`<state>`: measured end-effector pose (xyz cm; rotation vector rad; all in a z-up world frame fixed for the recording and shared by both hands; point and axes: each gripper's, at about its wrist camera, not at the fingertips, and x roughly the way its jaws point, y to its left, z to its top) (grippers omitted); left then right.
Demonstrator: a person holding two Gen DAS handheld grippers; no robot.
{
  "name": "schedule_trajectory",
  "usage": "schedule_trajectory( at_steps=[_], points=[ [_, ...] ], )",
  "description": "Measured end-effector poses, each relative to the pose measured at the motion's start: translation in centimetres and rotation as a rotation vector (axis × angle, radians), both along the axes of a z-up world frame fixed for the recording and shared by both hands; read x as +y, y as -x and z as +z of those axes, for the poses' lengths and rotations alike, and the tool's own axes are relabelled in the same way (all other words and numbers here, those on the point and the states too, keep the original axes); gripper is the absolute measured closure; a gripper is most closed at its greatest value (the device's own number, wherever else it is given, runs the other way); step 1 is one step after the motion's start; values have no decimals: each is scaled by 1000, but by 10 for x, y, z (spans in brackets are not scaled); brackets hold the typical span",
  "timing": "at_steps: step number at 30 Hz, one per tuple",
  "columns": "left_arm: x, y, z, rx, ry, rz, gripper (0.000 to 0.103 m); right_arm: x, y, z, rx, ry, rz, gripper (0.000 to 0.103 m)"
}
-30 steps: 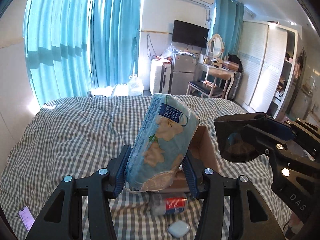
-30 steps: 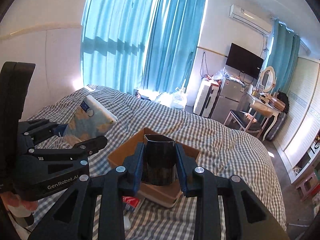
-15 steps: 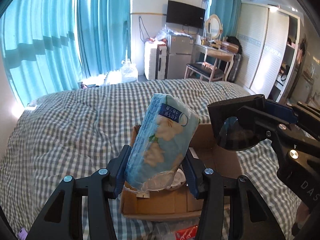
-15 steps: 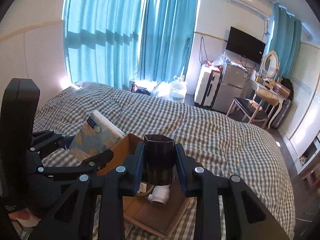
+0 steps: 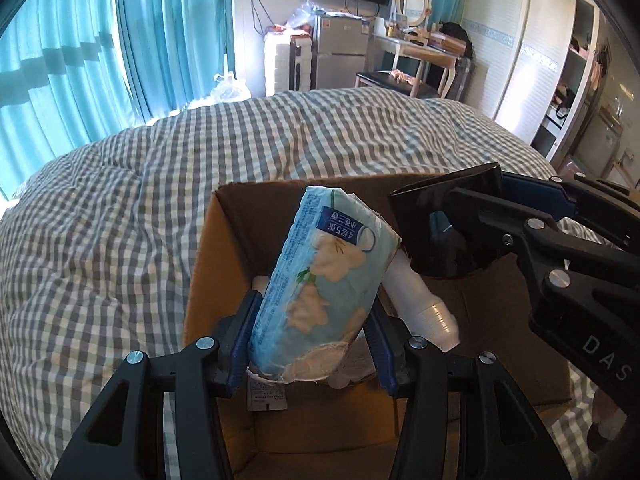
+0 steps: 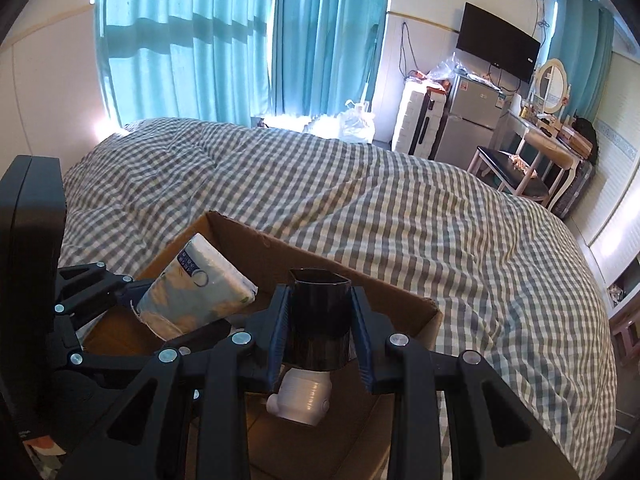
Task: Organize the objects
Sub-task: 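Open both tools to drop the packet and black case into the box, then withdraw both tools from the box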
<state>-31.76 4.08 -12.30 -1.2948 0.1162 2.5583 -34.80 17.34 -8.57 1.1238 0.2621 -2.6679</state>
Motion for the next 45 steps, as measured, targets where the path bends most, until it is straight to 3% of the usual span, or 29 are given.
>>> schedule_trajectory(
  at_steps=[6, 9, 11, 12, 19, 24, 34, 40, 45],
  points=[
    [5, 3, -8, 5, 14, -3, 46, 9, 1, -10, -18, 33, -3, 74],
    [5, -1, -7, 10, 19, 0, 37, 11, -4, -5, -9, 43, -11, 72],
    [6, -6, -2, 31, 14, 6, 19, 13, -10, 3, 5, 53, -19, 59],
    [7, -10, 3, 47, 15, 7, 18, 13, -11, 8, 11, 58, -23, 50],
    [-2, -38, 48, 108, 24, 23, 15, 18, -47, 54, 86, 65, -49, 43],
    [-13, -72, 92, 171, -12, 42, 14, 19, -85, 93, 138, 57, -68, 42],
    [-41, -153, 166, 327, -35, 102, 2, 4, -174, 158, 249, 33, -75, 23],
    [-61, -196, 176, 370, -35, 165, 1, -8, -224, 158, 282, -4, -84, 8],
    [-73, -222, 161, 377, -14, 217, 0, -9, -248, 134, 260, 21, -82, 5]
  ],
)
